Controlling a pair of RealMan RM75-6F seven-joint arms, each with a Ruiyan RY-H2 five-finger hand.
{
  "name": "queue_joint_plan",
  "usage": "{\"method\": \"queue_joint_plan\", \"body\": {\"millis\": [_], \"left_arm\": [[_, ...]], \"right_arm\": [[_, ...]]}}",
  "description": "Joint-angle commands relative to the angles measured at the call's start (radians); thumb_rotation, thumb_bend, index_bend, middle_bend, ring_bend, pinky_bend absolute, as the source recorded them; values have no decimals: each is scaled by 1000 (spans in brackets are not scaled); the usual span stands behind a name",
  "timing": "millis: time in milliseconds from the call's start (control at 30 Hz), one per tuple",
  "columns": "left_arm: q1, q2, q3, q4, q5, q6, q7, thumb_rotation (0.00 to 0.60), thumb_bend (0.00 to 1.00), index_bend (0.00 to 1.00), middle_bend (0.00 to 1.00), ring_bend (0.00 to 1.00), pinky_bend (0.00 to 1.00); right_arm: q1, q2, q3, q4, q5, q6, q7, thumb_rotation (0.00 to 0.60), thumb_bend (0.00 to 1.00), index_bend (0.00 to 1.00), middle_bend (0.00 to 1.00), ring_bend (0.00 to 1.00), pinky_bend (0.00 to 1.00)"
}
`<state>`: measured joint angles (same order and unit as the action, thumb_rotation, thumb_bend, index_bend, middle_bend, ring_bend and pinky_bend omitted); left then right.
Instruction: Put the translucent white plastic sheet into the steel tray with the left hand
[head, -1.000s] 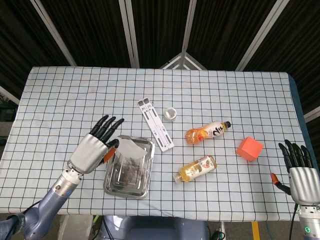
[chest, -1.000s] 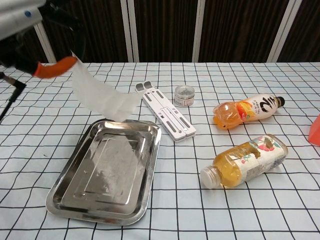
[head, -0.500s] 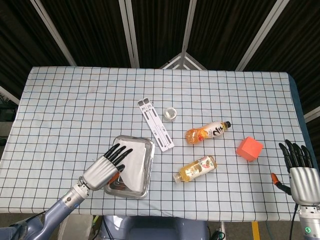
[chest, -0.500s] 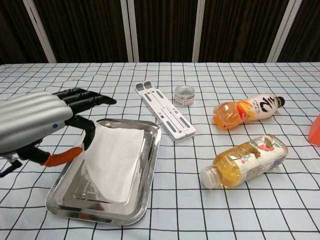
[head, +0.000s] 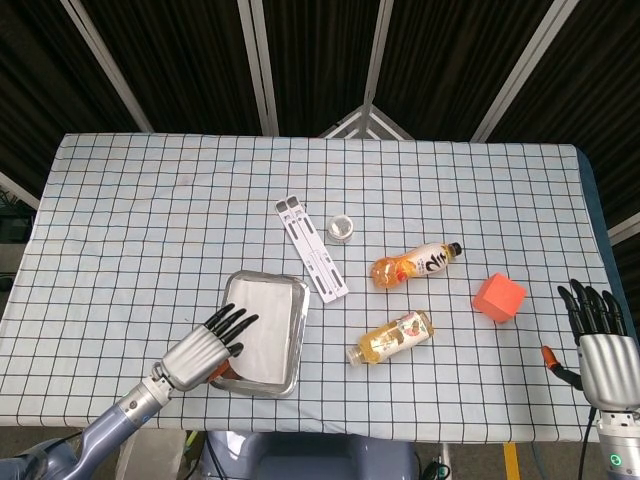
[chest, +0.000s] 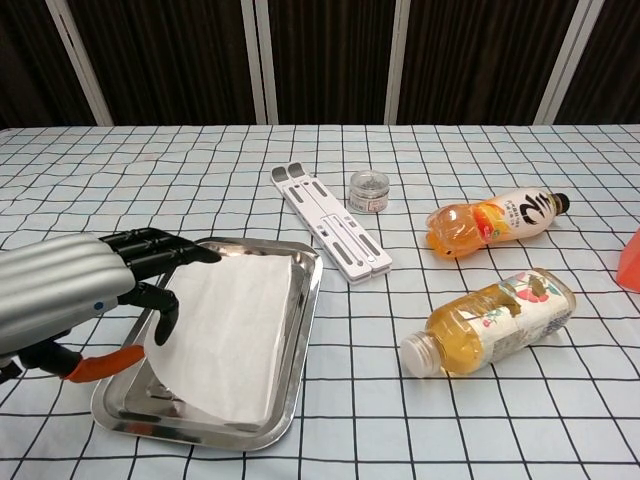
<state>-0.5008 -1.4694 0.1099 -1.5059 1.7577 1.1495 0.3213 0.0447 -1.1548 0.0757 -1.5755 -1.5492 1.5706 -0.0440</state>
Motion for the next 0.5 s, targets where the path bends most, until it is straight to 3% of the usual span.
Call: {"method": "queue_joint_plan", "body": {"millis": [33, 133, 500], "left_arm": [[0, 15, 1, -6, -4, -2, 1, 600, 368, 332, 0, 0, 0], [2, 40, 7, -20, -10, -4, -1, 600, 306, 237, 0, 0, 0], [4, 134, 32, -52, 0, 3, -56, 600, 208, 46, 0, 0, 0]], "right_arm": [[0, 0, 0, 0, 0, 0, 1, 600, 329, 0, 0, 0, 0], [0, 0, 1, 0, 1, 1, 1, 600, 329, 0, 0, 0, 0], [-1, -4, 2, 1, 0, 4, -6, 600, 329, 0, 0, 0, 0]]}}
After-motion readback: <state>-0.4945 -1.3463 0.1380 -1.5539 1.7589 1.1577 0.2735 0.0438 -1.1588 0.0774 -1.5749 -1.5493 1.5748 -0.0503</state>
